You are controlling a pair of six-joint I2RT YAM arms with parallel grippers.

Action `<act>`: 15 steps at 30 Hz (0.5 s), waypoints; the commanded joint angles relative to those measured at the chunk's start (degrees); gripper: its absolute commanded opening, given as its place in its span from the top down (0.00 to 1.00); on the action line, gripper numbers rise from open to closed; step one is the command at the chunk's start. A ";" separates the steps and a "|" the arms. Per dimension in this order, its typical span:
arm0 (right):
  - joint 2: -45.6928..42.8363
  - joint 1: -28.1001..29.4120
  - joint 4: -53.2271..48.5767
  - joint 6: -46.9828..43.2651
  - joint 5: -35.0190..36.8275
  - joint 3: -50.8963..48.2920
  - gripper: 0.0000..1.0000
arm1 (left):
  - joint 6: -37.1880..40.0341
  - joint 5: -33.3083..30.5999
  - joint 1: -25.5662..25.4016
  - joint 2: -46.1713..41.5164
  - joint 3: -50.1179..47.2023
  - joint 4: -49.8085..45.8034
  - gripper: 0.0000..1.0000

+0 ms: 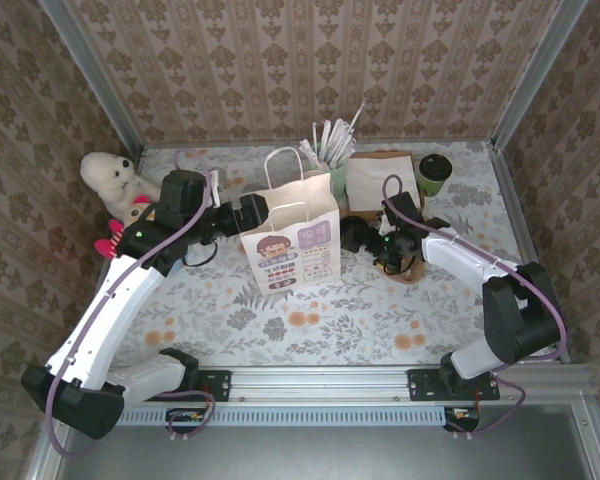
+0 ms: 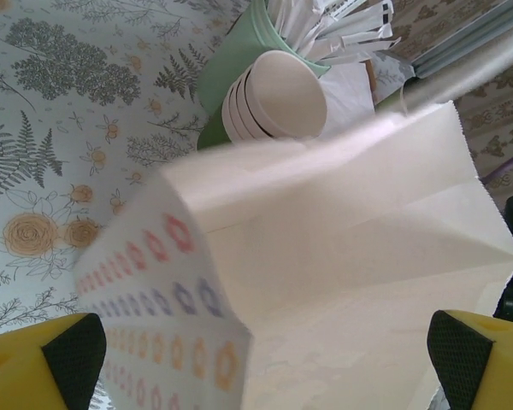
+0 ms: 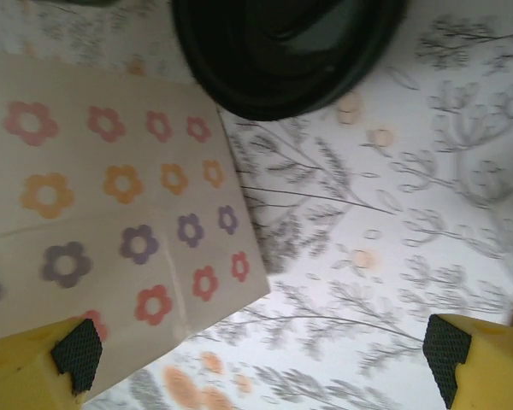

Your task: Pack the takeout coffee

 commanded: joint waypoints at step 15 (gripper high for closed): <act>-0.23 -7.02 -11.01 -10.94 3.06 -0.60 0.00 | 0.58 1.75 2.09 2.23 -2.13 3.09 0.00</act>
